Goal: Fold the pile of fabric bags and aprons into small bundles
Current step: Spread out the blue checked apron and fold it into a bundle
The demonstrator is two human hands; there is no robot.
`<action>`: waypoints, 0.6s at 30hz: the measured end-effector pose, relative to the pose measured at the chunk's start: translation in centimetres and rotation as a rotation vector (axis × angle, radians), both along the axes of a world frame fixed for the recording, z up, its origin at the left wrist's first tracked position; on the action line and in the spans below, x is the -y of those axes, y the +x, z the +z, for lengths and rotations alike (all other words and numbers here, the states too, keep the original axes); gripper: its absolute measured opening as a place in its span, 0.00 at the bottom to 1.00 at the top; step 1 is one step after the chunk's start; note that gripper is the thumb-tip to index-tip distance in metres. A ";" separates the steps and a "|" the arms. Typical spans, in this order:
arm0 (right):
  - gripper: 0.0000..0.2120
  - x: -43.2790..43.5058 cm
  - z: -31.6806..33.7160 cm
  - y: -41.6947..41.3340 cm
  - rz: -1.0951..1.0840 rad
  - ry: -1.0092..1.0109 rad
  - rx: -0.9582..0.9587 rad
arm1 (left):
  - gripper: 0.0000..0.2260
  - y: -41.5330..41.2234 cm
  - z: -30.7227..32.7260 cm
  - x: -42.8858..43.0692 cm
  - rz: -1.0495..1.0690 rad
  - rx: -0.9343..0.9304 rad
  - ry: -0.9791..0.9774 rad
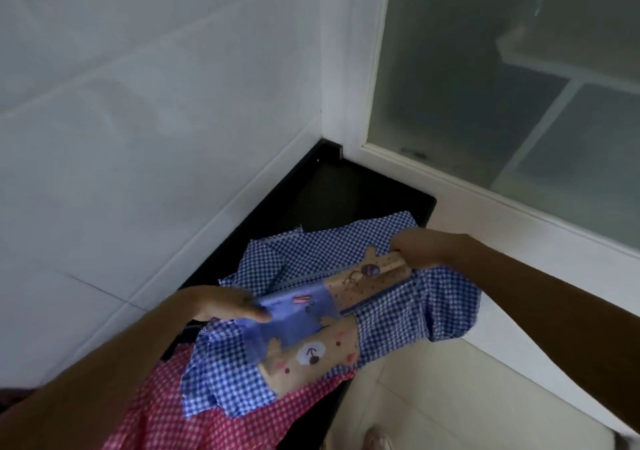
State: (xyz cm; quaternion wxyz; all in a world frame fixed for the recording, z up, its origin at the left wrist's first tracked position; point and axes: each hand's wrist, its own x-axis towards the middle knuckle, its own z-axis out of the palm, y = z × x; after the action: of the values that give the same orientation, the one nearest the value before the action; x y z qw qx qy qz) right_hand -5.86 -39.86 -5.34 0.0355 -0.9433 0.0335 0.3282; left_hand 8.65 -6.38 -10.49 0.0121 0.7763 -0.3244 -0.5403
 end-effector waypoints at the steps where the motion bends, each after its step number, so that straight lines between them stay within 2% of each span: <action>1: 0.12 0.0 -1.1 0.6 -0.029 0.025 0.036 | 0.29 -0.8 0.4 0.6 -0.025 0.025 -0.120; 3: 0.13 -0.5 -3.1 1.4 -0.046 0.073 0.043 | 0.23 -2.3 0.1 2.0 -0.018 0.124 -0.290; 4: 0.13 -0.4 -4.0 1.5 -0.068 0.092 0.042 | 0.21 -2.8 -0.5 2.3 0.079 0.186 -0.323; 5: 0.12 -0.3 -4.8 1.5 -0.083 0.085 0.032 | 0.18 -3.1 -0.9 2.9 0.273 0.176 -0.318; 6: 0.11 -0.1 -5.8 1.3 -0.099 0.089 0.038 | 0.17 -3.3 -0.9 3.2 0.673 0.061 -0.299; 7: 0.11 -0.1 -6.5 1.1 -0.121 0.076 0.036 | 0.19 -2.7 -1.6 3.0 0.820 0.101 -0.413; 9: 0.11 0.3 -7.4 0.9 -0.168 0.070 0.040 | 0.26 -2.1 -2.1 1.7 0.725 0.411 -0.173; 10: 0.12 0.4 -7.9 1.0 -0.184 0.070 0.040 | 0.31 -1.6 -2.5 0.9 0.634 0.498 0.001; 11: 0.12 0.5 -8.0 1.0 -0.200 0.068 0.035 | 0.36 -1.6 -2.1 0.2 0.598 0.513 0.079; 13: 0.13 0.9 -8.4 1.2 -0.220 0.078 0.026 | 0.46 -2.3 -1.6 -0.1 0.450 0.554 -0.090; 15: 0.12 1.3 -8.6 1.4 -0.231 0.086 0.017 | 0.61 -3.2 -0.9 0.7 0.271 0.419 -0.268; 16: 0.12 1.5 -8.6 1.3 -0.234 0.094 0.016 | 0.64 -3.4 -0.7 1.1 0.213 0.320 -0.245; 17: 0.11 1.6 -8.5 1.3 -0.233 0.113 0.014 | 0.61 -3.2 -0.8 1.3 0.184 0.278 -0.196; 18: 0.11 1.7 -8.3 1.3 -0.235 0.140 0.015 | 0.54 -2.8 -1.3 1.4 0.146 0.289 -0.162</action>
State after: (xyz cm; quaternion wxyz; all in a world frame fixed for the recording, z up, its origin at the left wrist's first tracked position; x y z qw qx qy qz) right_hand -4.58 -41.59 -13.62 0.1396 -0.9306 0.1204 0.3161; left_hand 5.84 -7.80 -11.81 0.0669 0.8638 -0.3082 -0.3930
